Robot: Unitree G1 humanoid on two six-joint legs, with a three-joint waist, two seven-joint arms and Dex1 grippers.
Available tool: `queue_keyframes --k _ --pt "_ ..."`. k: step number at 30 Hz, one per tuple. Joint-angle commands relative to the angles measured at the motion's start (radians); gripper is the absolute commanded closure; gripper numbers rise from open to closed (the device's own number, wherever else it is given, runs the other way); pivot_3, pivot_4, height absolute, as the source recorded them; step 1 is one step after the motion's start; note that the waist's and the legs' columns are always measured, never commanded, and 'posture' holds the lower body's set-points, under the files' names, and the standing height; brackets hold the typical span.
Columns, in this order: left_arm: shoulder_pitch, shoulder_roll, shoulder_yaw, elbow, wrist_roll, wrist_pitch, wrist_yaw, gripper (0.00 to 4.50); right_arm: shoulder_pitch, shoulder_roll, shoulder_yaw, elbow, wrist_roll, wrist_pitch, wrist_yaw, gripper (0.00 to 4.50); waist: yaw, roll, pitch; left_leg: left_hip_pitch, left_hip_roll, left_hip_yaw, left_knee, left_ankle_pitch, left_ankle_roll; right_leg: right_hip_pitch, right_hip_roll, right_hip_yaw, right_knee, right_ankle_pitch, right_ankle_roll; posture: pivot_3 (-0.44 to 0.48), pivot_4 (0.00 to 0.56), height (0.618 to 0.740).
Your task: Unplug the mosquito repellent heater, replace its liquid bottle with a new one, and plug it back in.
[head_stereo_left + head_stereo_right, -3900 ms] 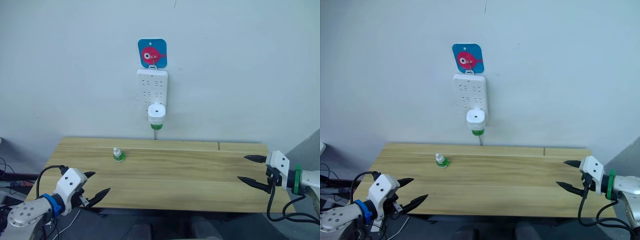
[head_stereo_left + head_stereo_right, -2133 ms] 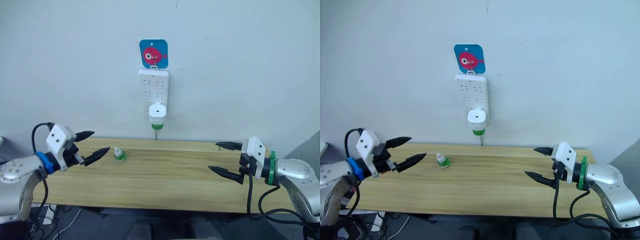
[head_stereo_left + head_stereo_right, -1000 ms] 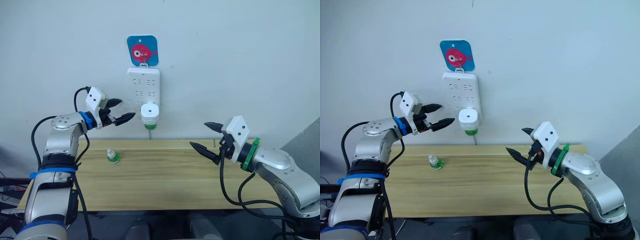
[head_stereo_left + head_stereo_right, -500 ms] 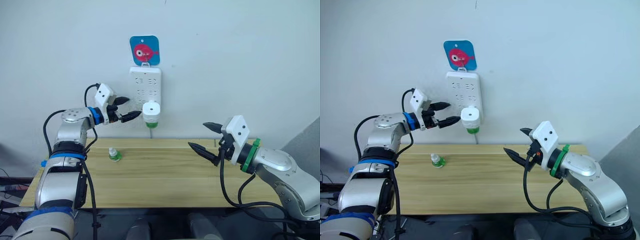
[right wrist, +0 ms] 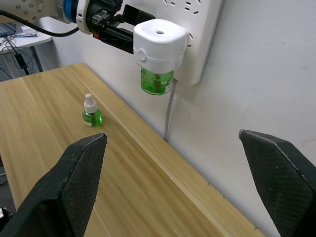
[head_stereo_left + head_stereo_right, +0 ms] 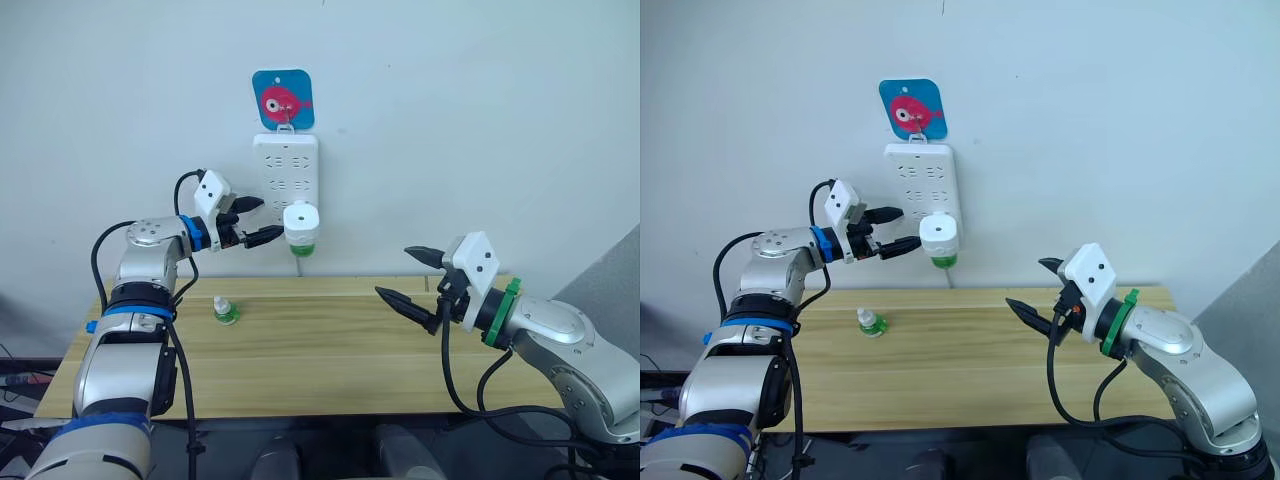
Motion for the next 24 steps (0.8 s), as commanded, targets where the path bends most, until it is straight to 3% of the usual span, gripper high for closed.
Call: queue_keyframes --k 1,5,6,16,24 --pt "-0.053 -0.002 0.016 -0.035 -0.027 0.032 -0.034 0.0 -0.003 -0.005 -0.036 -0.042 0.018 -0.009 -0.006 0.03 -0.001 0.0 0.002 -0.001 0.0 0.0 0.0 0.0 0.0 0.0 0.0 0.0 0.0 0.0 0.0 -0.171 0.124 0.74" --pt "-0.049 0.003 0.012 -0.085 -0.037 0.076 -0.073 0.0 0.007 -0.006 -0.036 -0.045 0.02 -0.01 -0.007 0.03 -0.007 0.0 0.006 -0.003 0.0 0.0 0.0 0.0 0.0 -0.003 0.0 0.0 0.0 0.0 0.0 -0.173 0.126 0.74" --pt "-0.049 0.003 0.013 -0.09 -0.036 0.08 -0.074 0.18 0.008 -0.006 -0.035 -0.045 0.02 -0.011 -0.007 0.01 -0.008 0.0 0.007 -0.004 0.0 0.0 0.0 0.0 0.0 -0.004 0.0 0.0 0.0 0.0 0.0 -0.173 0.126 0.74" --pt "-0.048 0.001 0.02 -0.113 -0.04 0.111 -0.082 3.02 -0.012 0.004 -0.016 -0.037 0.019 -0.015 -0.008 0.0 -0.029 0.0 0.013 -0.007 0.0 -0.001 0.0 0.0 0.0 -0.007 0.0 0.0 0.0 0.0 0.0 -0.174 0.12 0.74" --pt "-0.016 0.008 0.021 -0.193 -0.057 0.172 -0.088 3.17 -0.111 0.112 0.054 -0.005 0.016 -0.001 -0.074 0.0 -0.031 -0.001 0.014 -0.008 0.0 -0.001 0.002 0.0 0.0 -0.006 0.0 0.0 0.001 0.001 0.001 -0.176 0.118 0.74"
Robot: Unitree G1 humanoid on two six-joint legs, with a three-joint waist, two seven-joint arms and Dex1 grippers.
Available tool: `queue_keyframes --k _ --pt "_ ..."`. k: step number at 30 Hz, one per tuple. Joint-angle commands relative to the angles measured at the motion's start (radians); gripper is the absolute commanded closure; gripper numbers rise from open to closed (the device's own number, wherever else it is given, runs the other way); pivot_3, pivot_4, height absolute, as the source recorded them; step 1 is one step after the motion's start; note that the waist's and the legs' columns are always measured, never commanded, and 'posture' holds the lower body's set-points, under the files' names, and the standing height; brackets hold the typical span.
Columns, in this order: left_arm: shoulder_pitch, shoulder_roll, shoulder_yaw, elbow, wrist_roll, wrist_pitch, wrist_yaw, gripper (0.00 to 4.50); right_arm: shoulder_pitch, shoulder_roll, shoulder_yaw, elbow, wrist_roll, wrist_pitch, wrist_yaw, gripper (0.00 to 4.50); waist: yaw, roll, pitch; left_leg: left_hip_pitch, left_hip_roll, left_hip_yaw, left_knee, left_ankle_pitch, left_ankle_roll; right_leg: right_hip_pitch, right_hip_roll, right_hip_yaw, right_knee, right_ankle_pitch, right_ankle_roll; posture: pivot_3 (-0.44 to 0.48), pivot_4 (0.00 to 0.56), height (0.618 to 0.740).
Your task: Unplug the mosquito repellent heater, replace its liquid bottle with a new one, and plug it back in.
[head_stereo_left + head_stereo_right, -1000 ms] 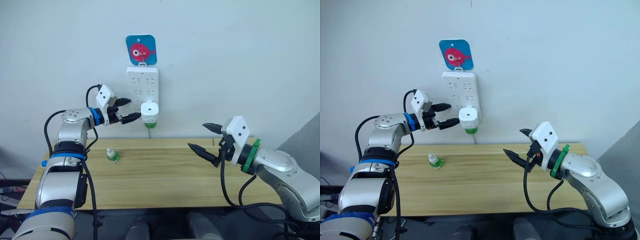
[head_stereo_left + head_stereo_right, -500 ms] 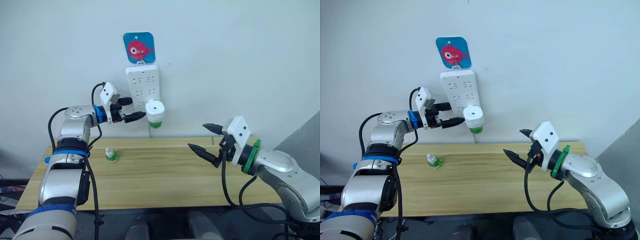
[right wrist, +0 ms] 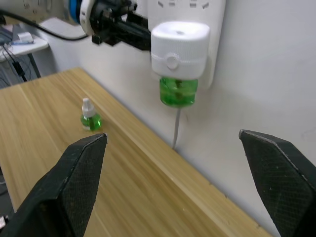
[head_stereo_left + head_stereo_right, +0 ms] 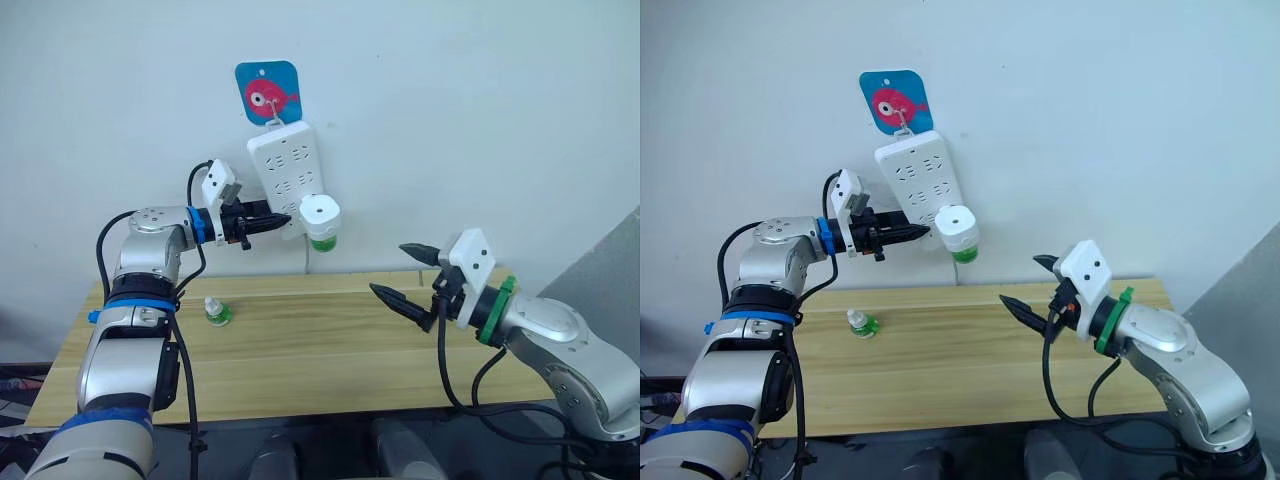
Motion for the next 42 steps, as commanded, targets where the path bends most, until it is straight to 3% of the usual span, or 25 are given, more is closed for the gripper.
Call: queue_keyframes --k 1,12,24,42 --pt "-0.009 0.009 0.017 -0.076 -0.026 0.024 0.007 3.17 -0.061 0.067 0.019 0.006 0.004 0.005 -0.054 0.0 0.001 0.0 0.0 0.0 0.0 0.0 0.0 0.0 0.0 0.0 0.0 0.0 0.0 0.0 0.0 -0.173 0.12 0.74" --pt "0.04 0.01 0.022 -0.184 -0.045 0.106 0.033 3.17 -0.28 0.306 0.229 0.216 -0.209 0.024 -0.265 0.0 -0.001 0.001 0.001 -0.002 0.0 -0.001 -0.001 0.0 0.0 -0.003 0.0 -0.001 0.001 0.003 -0.004 -0.164 0.116 0.74" --pt "0.067 0.006 0.013 -0.222 -0.054 0.109 0.053 3.17 -0.376 0.467 0.221 0.33 -0.307 0.092 -0.385 0.0 -0.002 0.001 0.001 -0.003 0.0 -0.001 -0.001 0.0 0.0 -0.005 -0.001 -0.001 0.002 0.003 -0.005 -0.158 0.11 0.74" --pt "0.078 0.008 0.011 -0.245 -0.06 0.12 0.062 3.17 -0.405 0.547 0.214 0.433 -0.35 0.067 -0.385 0.0 -0.003 0.001 0.001 -0.003 0.0 -0.001 -0.001 0.0 0.0 -0.005 -0.002 -0.001 0.003 0.003 -0.005 -0.148 0.108 0.74"
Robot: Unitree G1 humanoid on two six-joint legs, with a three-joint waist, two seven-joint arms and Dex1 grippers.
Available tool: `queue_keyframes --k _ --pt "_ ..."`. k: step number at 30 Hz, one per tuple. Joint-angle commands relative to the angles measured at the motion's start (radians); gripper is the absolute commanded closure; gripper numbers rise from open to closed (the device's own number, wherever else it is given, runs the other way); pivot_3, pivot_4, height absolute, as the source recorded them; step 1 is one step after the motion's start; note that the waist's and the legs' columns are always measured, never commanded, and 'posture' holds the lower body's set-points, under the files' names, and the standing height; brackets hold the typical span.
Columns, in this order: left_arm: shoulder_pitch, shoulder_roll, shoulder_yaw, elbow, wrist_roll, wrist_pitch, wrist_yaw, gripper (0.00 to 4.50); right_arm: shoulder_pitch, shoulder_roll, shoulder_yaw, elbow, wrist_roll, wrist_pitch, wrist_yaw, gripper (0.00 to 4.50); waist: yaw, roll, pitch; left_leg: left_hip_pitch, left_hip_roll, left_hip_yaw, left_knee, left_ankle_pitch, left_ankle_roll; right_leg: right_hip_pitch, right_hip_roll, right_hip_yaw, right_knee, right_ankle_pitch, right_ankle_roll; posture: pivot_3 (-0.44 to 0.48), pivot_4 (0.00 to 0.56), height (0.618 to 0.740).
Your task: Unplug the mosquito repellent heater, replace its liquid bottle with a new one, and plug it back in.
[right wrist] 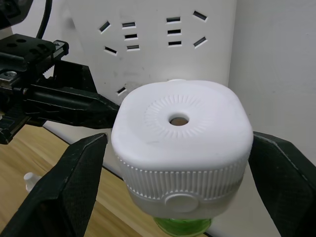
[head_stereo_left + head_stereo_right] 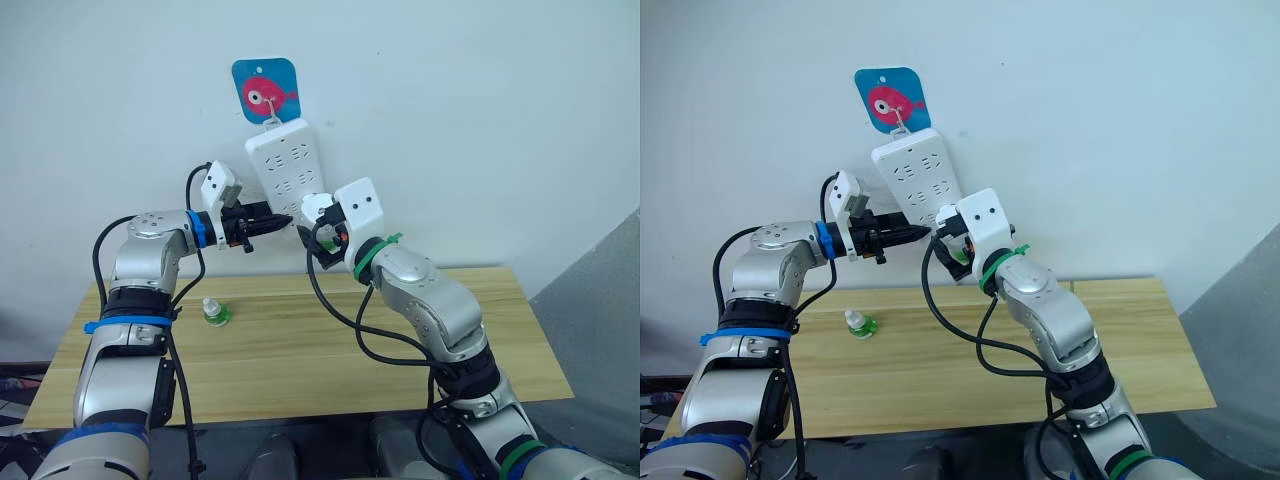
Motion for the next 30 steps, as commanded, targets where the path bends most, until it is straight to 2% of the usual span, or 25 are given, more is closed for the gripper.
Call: queue_keyframes --k 1,4,6,7,14,26,30 --pt "-0.009 0.003 0.005 -0.048 -0.015 -0.005 0.002 3.17 -0.032 0.019 -0.018 -0.015 -0.01 -0.039 0.007 0.0 0.0 0.0 0.0 0.0 0.0 0.0 0.0 0.0 0.0 0.0 0.0 0.0 0.0 0.0 0.0 -0.148 0.108 0.74" --pt "-0.008 0.003 0.004 -0.049 -0.014 -0.005 0.002 3.17 -0.039 0.024 -0.023 0.0 -0.013 -0.055 0.008 0.62 0.0 0.0 0.0 0.0 0.0 0.0 0.0 0.0 0.0 0.0 0.0 0.0 0.0 0.0 0.0 -0.148 0.108 0.74" --pt "-0.007 0.003 0.004 -0.05 -0.014 -0.005 0.003 3.17 -0.039 0.029 -0.029 0.008 -0.012 -0.063 0.007 1.36 0.0 0.0 0.0 0.0 0.0 0.0 0.0 0.0 0.0 0.0 0.0 0.0 0.0 0.0 0.0 -0.148 0.108 0.74" --pt "-0.007 0.003 0.003 -0.05 -0.014 -0.004 0.003 3.17 -0.039 0.031 -0.032 0.01 -0.011 -0.064 0.008 1.51 0.0 0.0 0.0 0.0 0.0 0.0 0.0 0.0 0.0 0.0 0.0 0.0 0.0 0.0 0.0 -0.148 0.108 0.74" --pt "-0.002 0.0 0.01 -0.042 -0.007 -0.016 0.034 3.17 -0.03 0.027 -0.044 -0.018 -0.006 -0.039 0.02 1.51 -0.001 0.0 0.0 0.0 0.0 0.0 0.001 0.0 0.0 0.0 0.0 0.0 0.002 0.0 0.0 -0.142 0.107 0.74" --pt "-0.01 0.006 0.006 0.013 0.023 -0.075 0.074 3.17 0.039 -0.11 -0.072 -0.311 0.06 0.192 0.094 1.51 -0.003 0.0 0.0 0.0 -0.002 0.0 0.001 0.0 0.0 0.0 -0.003 -0.001 0.001 0.0 0.0 -0.16 0.107 0.74" --pt "-0.002 0.018 -0.001 0.014 0.026 -0.078 0.062 3.17 0.044 -0.138 -0.118 -0.379 0.11 0.255 0.126 1.51 -0.009 0.0 0.0 0.0 -0.002 0.0 0.001 0.001 0.001 0.0 -0.002 0.0 0.002 0.0 0.0 -0.168 0.103 0.74"
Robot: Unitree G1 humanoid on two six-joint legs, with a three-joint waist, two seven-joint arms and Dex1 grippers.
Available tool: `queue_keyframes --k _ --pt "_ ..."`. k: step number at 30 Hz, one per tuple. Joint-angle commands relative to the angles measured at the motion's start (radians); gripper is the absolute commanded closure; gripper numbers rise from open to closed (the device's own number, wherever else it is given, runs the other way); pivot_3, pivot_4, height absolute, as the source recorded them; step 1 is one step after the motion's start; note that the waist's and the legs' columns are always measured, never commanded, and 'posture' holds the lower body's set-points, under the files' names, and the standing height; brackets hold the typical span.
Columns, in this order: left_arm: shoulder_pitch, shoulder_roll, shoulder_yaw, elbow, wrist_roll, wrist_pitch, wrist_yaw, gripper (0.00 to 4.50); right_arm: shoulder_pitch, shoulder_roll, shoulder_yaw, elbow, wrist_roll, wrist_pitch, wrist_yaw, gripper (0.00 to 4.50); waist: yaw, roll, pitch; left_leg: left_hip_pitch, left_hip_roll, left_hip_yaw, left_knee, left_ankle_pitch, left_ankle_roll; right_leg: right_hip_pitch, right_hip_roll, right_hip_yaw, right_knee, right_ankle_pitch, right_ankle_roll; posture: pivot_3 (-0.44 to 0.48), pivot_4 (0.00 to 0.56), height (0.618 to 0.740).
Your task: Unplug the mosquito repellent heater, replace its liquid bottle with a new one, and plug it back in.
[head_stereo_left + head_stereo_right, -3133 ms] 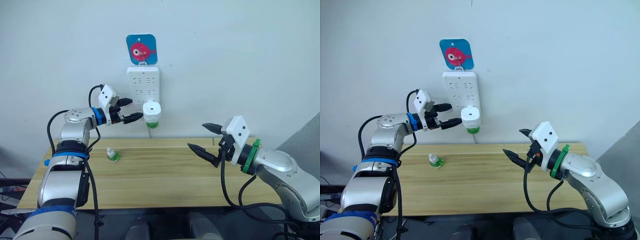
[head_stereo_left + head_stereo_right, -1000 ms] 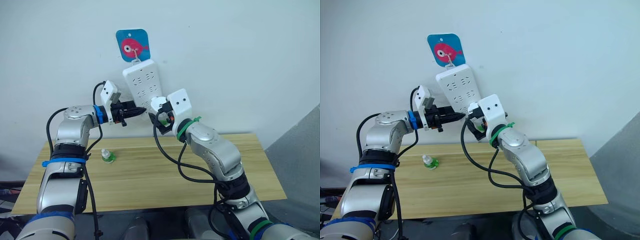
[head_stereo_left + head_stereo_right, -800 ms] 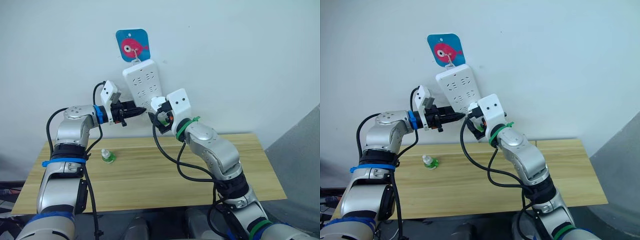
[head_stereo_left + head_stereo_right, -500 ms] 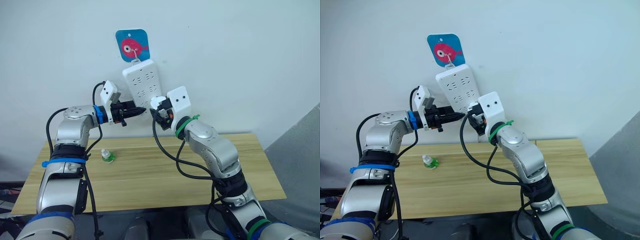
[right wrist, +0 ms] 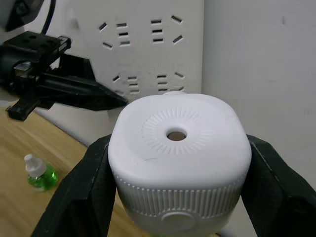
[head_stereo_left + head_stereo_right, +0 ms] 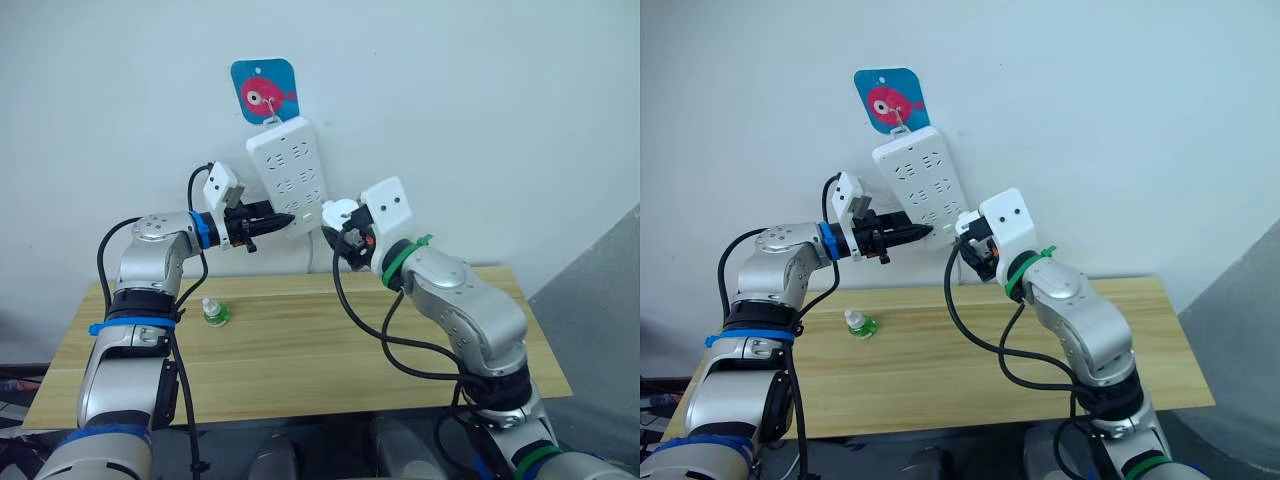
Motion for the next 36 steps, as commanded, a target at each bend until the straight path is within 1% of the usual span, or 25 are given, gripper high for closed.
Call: queue_keyframes --k 1,4,6,7,8,11,14,15,18,20,23,27,30,33,36 --pt "0.0 0.034 0.003 -0.018 0.025 -0.02 0.022 3.17 -0.009 -0.008 -0.063 -0.093 0.054 0.036 0.029 1.51 -0.005 0.0 0.0 0.0 0.0 0.0 0.0 0.0 0.0 0.0 0.0 0.0 0.0 0.0 0.0 -0.168 0.103 0.74" --pt "0.039 0.057 0.019 -0.044 0.012 -0.045 0.001 3.17 0.013 -0.003 -0.115 -0.105 0.085 0.058 0.033 1.51 -0.017 0.0 -0.001 0.0 0.0 0.0 0.0 0.0 0.0 0.0 0.0 0.0 0.0 0.0 0.0 -0.167 0.098 0.74" --pt "0.071 0.072 0.039 -0.062 0.007 -0.061 0.02 2.47 0.023 -0.004 -0.142 -0.103 0.094 0.062 0.03 1.51 -0.019 0.0 -0.001 0.0 0.001 0.0 0.0 0.0 0.0 0.0 0.0 0.001 0.0 0.0 0.0 -0.16 0.096 0.74" --pt "0.087 0.08 0.043 -0.075 0.005 -0.066 0.019 2.38 0.026 -0.006 -0.149 -0.102 0.096 0.063 0.029 1.51 -0.022 0.0 -0.001 0.0 0.001 0.0 -0.001 0.0 0.0 0.0 0.0 0.001 0.0 0.0 0.0 -0.16 0.096 0.74" --pt "0.108 0.087 0.05 -0.094 0.0 -0.069 0.021 2.12 0.027 -0.007 -0.156 -0.099 0.099 0.061 0.028 1.51 -0.027 0.0 -0.001 0.0 0.001 0.0 -0.001 0.0 0.0 0.0 0.0 0.001 0.0 0.0 0.0 -0.16 0.096 0.74" --pt "0.163 0.107 0.07 -0.15 -0.018 -0.061 0.037 1.22 0.026 -0.008 -0.175 -0.093 0.108 0.056 0.023 1.51 -0.039 0.0 -0.001 0.0 0.003 0.001 -0.002 0.0 0.0 -0.002 0.0 0.001 0.002 0.0 0.0 -0.16 0.096 0.74" --pt "0.237 0.131 0.113 -0.229 -0.033 -0.049 0.076 0.24 0.025 -0.012 -0.2 -0.085 0.117 0.045 0.026 1.51 -0.042 0.0 -0.001 0.0 0.004 0.001 -0.003 0.0 0.0 -0.003 -0.001 0.001 0.002 0.0 0.0 -0.149 0.095 0.74" --pt "0.281 0.145 0.144 -0.28 -0.044 -0.04 0.094 0.01 0.026 -0.01 -0.217 -0.084 0.124 0.039 0.029 1.51 -0.045 0.0 -0.001 0.0 0.004 0.001 -0.003 0.0 0.0 -0.003 -0.002 0.001 0.002 0.0 0.0 -0.15 0.096 0.74" --pt "0.453 0.21 0.205 -0.5 -0.095 0.023 0.075 0.0 0.035 0.01 -0.28 -0.088 0.164 0.026 0.04 1.51 -0.05 0.0 -0.001 0.0 0.005 0.002 -0.004 0.0 0.0 -0.004 -0.003 0.003 0.002 0.0 0.0 -0.148 0.098 0.74" --pt "0.548 0.23 0.252 -0.636 -0.138 0.082 0.092 0.0 0.045 0.026 -0.314 -0.09 0.196 0.026 0.045 1.51 -0.047 0.001 0.0 0.0 0.007 0.003 -0.006 0.0 0.0 -0.004 -0.003 0.003 0.002 0.0 -0.001 -0.137 0.099 0.74" --pt "0.655 0.235 0.332 -0.777 -0.178 0.136 0.149 0.0 0.063 0.048 -0.358 -0.091 0.246 0.032 0.05 1.51 -0.036 0.001 0.0 0.0 0.007 0.001 -0.006 0.0 0.0 -0.004 -0.003 0.002 0.002 -0.001 -0.002 -0.115 0.102 0.74" --pt "0.734 0.213 0.387 -0.923 -0.229 0.194 0.223 0.0 0.086 0.096 -0.407 -0.09 0.313 0.045 0.03 1.51 -0.018 0.001 0.0 0.001 0.006 0.002 -0.006 0.0 0.0 -0.003 -0.003 0.002 0.002 -0.001 -0.001 -0.091 0.1 0.74" --pt "0.753 0.194 0.365 -1.008 -0.268 0.245 0.265 0.0 0.092 0.122 -0.43 -0.088 0.347 0.054 0.009 1.51 -0.01 0.001 0.0 0.001 0.005 0.003 -0.006 0.0 0.0 -0.003 -0.002 0.002 0.002 -0.002 0.0 -0.091 0.1 0.74" --pt "0.721 0.133 0.257 -1.079 -0.278 0.269 0.319 0.0 0.092 0.193 -0.465 -0.081 0.402 0.07 -0.038 1.51 -0.003 0.001 0.0 0.001 0.005 0.003 -0.005 0.0 0.0 -0.003 -0.002 0.003 0.002 -0.002 0.0 -0.097 0.098 0.74" --pt "0.689 0.065 0.168 -1.106 -0.283 0.275 0.353 0.0 0.094 0.284 -0.489 -0.082 0.462 0.077 -0.096 1.51 0.006 0.001 0.0 0.001 0.004 0.004 -0.005 0.0 0.0 -0.002 -0.001 0.003 0.002 -0.001 -0.001 -0.107 0.094 0.74"
